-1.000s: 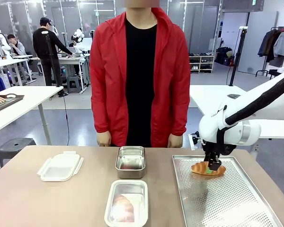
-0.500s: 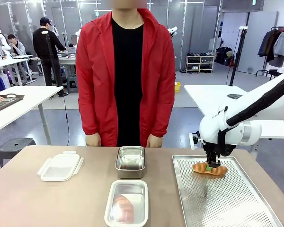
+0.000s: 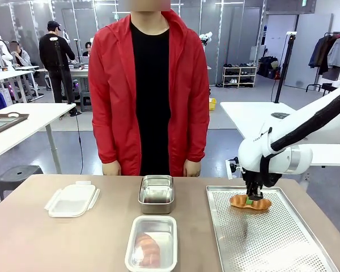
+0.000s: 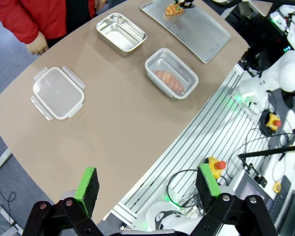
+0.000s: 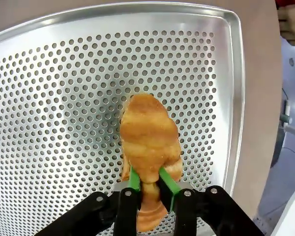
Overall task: Place the bread into the airtight container.
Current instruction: Pick up a Butter Roll and place it into an empty Airtight Container.
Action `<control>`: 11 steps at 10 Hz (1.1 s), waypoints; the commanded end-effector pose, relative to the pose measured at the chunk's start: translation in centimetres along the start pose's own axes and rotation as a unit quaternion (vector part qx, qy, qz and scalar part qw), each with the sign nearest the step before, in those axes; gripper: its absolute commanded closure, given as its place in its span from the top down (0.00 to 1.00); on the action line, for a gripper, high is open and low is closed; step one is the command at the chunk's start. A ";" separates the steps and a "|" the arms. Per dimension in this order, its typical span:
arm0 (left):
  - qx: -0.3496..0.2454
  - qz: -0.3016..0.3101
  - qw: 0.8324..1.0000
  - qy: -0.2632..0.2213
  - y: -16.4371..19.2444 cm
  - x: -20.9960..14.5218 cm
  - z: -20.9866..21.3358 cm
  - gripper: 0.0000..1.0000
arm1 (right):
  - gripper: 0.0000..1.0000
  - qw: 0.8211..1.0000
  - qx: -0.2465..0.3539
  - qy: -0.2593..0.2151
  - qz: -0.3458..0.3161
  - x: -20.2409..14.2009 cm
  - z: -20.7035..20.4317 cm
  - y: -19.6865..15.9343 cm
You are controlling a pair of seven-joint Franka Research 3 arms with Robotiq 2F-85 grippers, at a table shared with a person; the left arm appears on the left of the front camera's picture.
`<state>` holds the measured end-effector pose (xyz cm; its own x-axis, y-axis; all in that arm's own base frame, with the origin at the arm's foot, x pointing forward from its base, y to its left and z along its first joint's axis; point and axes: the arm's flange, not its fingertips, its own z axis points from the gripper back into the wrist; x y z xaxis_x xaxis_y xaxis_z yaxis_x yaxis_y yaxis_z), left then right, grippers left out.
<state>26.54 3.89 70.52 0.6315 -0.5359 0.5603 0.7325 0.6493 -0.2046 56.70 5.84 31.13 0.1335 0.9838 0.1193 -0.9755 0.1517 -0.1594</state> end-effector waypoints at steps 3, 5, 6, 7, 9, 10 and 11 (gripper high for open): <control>-0.006 -0.009 1.000 -0.001 0.0 0.0 0.1 1.00 | 0.15 0.995 -0.076 0.060 0.028 3.9 9.3 1.9; -0.006 -0.009 1.000 -0.001 0.0 0.0 0.1 1.00 | 0.15 0.994 -0.072 0.083 0.001 7.7 13.7 2.2; -0.006 -0.009 1.000 -0.001 0.0 0.0 0.1 1.00 | 0.15 0.997 -0.034 0.059 -0.035 10.7 15.5 1.9; -0.006 -0.009 1.000 -0.001 0.0 0.0 0.1 1.00 | 0.15 0.997 -0.016 0.039 -0.061 13.5 16.6 1.6; -0.006 -0.009 1.000 -0.001 0.0 0.0 0.1 1.00 | 0.15 0.994 -0.045 0.057 -0.087 19.9 16.7 1.7; -0.006 -0.009 1.000 -0.001 0.0 0.0 0.1 1.00 | 0.15 0.991 -0.058 0.050 -0.111 23.4 15.9 1.1; -0.006 -0.009 1.000 -0.001 0.0 0.0 0.1 1.00 | 0.15 0.988 -0.056 0.058 -0.134 25.5 15.1 1.1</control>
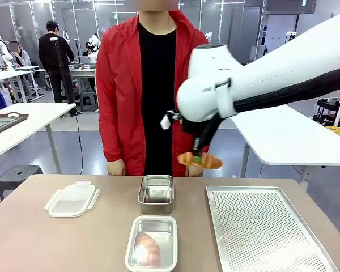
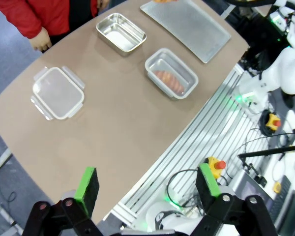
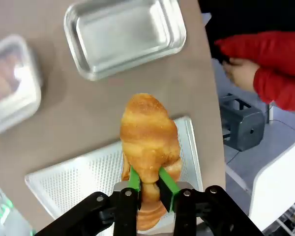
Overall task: Place the bread into the airtight container.
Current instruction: Pick up a Butter Roll and place it into an empty Airtight Container.
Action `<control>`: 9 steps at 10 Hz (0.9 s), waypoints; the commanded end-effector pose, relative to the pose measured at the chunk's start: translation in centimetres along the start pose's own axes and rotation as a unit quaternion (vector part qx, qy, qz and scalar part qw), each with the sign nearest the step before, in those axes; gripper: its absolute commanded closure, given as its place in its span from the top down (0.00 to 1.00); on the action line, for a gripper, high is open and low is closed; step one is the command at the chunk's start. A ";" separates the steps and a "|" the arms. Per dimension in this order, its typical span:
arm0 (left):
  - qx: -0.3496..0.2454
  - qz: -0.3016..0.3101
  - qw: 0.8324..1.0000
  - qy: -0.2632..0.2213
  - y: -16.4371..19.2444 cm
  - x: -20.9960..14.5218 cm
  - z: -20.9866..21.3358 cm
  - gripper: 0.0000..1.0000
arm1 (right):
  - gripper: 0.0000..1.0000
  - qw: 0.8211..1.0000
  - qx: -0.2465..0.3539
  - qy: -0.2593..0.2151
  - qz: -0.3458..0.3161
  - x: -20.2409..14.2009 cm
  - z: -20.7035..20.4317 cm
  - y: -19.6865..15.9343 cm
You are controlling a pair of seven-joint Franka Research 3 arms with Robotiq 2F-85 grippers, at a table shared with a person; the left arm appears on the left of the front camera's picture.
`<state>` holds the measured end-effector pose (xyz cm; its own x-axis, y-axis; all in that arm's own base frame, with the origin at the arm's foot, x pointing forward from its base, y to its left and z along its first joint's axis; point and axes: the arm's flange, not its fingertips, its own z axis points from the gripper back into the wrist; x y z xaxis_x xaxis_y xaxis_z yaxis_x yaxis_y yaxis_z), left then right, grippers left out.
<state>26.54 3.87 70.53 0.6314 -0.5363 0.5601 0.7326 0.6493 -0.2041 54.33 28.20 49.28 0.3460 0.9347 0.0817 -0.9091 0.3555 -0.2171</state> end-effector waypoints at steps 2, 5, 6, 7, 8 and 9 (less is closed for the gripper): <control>-0.006 -0.009 1.000 -0.001 0.0 0.0 0.1 1.00 | 0.15 0.998 0.005 0.039 -0.057 6.7 -2.7 0.3; -0.006 -0.009 1.000 -0.001 0.0 0.0 0.1 1.00 | 0.15 0.979 0.035 0.060 -0.192 10.9 -4.6 2.3; -0.006 -0.009 1.000 -0.001 0.0 0.0 0.1 1.00 | 0.15 0.954 0.058 0.065 -0.286 11.8 -5.0 2.6; -0.006 -0.009 1.000 -0.001 0.0 0.0 0.1 1.00 | 0.15 0.922 0.021 0.110 -0.370 12.6 -6.1 2.9; -0.006 -0.009 1.000 -0.001 0.0 0.0 0.1 1.00 | 0.15 0.907 0.048 0.102 -0.405 13.2 -6.7 3.3; -0.006 -0.009 1.000 -0.001 0.0 0.0 0.1 1.00 | 0.15 0.876 0.038 0.086 -0.474 13.5 -7.3 3.0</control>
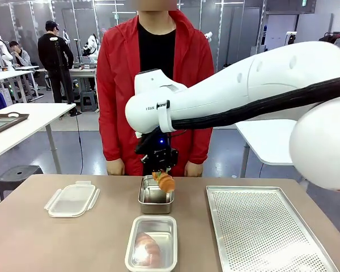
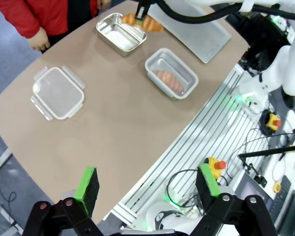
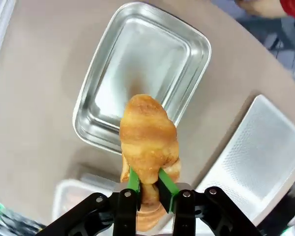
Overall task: Place the bread into the airtight container.
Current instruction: Pick up a Butter Roll and place it into an empty Airtight Container.
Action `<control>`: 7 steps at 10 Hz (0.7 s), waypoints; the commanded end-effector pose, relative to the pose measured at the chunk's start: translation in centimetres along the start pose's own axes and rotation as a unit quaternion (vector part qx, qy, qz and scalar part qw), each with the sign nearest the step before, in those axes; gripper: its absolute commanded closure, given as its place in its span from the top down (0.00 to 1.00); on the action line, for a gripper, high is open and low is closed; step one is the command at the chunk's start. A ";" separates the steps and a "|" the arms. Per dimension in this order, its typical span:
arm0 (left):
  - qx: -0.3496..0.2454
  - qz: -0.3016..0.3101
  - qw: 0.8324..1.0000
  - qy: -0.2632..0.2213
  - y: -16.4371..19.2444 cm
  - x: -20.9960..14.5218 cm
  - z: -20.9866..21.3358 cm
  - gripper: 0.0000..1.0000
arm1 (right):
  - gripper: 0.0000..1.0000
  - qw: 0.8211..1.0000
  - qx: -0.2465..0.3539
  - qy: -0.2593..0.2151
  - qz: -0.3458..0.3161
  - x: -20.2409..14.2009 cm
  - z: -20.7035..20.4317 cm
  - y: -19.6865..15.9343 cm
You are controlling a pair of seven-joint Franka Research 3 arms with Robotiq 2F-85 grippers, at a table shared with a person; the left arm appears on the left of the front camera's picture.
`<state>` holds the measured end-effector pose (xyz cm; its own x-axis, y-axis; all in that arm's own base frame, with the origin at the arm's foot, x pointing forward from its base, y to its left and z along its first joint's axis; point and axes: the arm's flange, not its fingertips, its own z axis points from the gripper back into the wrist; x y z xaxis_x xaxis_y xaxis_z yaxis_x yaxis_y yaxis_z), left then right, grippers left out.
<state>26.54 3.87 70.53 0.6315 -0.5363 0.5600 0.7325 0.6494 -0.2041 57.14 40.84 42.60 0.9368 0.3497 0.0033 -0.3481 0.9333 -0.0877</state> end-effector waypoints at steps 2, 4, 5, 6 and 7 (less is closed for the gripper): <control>-0.006 -0.009 1.000 -0.001 0.0 0.0 0.1 1.00 | 0.15 0.990 0.023 -0.039 -0.133 1.8 -1.1 0.8; -0.006 -0.009 1.000 -0.001 0.0 0.0 0.1 1.00 | 0.15 0.989 0.018 -0.044 -0.143 2.2 -2.7 1.2; -0.006 -0.009 1.000 -0.001 0.0 0.0 0.1 1.00 | 0.15 0.990 0.025 -0.047 -0.134 2.4 -3.4 1.3; -0.006 -0.009 1.000 -0.001 0.0 0.0 0.1 1.00 | 0.15 0.990 0.033 -0.031 -0.135 2.2 -2.1 0.5; -0.006 -0.009 1.000 -0.001 0.0 0.0 0.1 1.00 | 0.15 0.990 0.033 -0.031 -0.135 2.2 -2.1 0.5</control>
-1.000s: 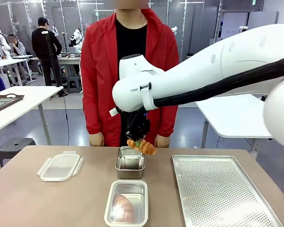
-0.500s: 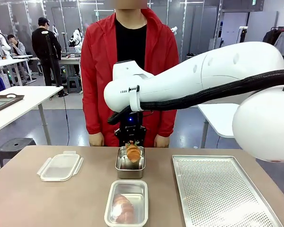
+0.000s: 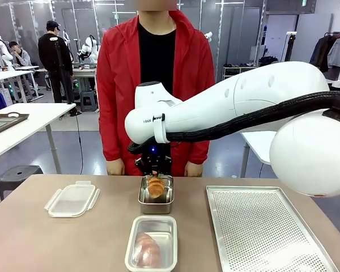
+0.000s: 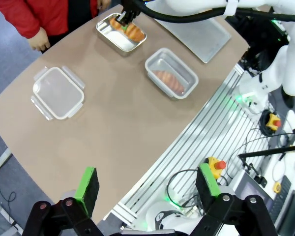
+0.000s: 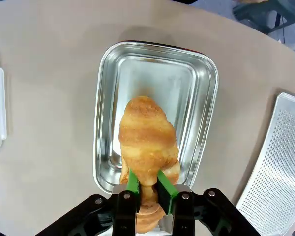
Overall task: Place the bread into the airtight container.
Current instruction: Pick up a Butter Roll and place it into an empty Airtight Container.
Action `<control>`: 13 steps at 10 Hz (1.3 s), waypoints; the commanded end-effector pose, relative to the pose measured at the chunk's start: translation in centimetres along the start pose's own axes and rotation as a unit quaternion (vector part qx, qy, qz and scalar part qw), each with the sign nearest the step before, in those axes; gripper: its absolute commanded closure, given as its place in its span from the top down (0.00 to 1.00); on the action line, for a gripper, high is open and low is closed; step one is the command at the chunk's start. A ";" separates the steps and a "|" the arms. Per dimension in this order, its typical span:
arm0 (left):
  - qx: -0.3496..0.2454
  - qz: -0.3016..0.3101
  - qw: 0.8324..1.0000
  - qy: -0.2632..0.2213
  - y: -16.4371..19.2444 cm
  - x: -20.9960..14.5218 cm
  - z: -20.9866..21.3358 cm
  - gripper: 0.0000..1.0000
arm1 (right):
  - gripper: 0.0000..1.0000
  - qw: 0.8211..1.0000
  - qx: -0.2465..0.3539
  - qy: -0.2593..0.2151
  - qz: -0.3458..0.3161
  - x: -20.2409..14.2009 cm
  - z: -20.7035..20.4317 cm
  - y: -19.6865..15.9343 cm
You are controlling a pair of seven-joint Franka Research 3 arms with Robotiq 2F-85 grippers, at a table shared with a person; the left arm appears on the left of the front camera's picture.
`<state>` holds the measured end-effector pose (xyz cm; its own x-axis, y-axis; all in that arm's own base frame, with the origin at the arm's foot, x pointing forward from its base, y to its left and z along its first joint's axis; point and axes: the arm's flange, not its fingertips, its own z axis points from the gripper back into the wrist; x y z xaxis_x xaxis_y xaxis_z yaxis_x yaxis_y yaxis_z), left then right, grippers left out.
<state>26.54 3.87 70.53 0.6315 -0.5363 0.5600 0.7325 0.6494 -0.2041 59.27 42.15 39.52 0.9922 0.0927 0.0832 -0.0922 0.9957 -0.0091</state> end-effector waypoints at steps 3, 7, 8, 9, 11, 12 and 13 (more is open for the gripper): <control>-0.006 -0.009 1.000 -0.001 0.0 0.0 0.1 1.00 | 0.15 1.000 -0.001 0.002 -0.002 -0.1 0.9 -0.2; -0.006 -0.009 1.000 -0.001 0.0 0.0 0.1 1.00 | 0.15 0.999 0.019 -0.017 -0.022 0.6 -0.7 -0.5; -0.006 -0.009 1.000 -0.001 0.0 0.0 0.1 1.00 | 0.15 1.000 0.019 -0.012 -0.022 0.6 -1.2 -0.6; -0.006 -0.009 1.000 -0.001 0.0 0.0 0.1 1.00 | 0.50 0.998 0.037 -0.017 -0.039 0.8 -1.7 -0.8; -0.006 -0.009 1.000 -0.001 0.0 0.0 0.1 1.00 | 0.97 0.999 0.034 -0.002 -0.041 0.7 -2.3 -1.1; -0.006 -0.009 1.000 -0.001 0.0 0.0 0.1 1.00 | 1.00 0.999 0.034 0.001 -0.042 0.9 -2.2 -1.1; -0.006 -0.009 1.000 -0.001 0.0 0.0 0.1 1.00 | 1.00 0.999 0.025 0.004 -0.042 1.0 -2.2 -1.1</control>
<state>26.54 3.87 70.53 0.6315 -0.5362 0.5600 0.7325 0.6494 -0.2041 60.77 41.06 37.16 0.9964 0.0378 0.0753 -0.0416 0.9979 0.0497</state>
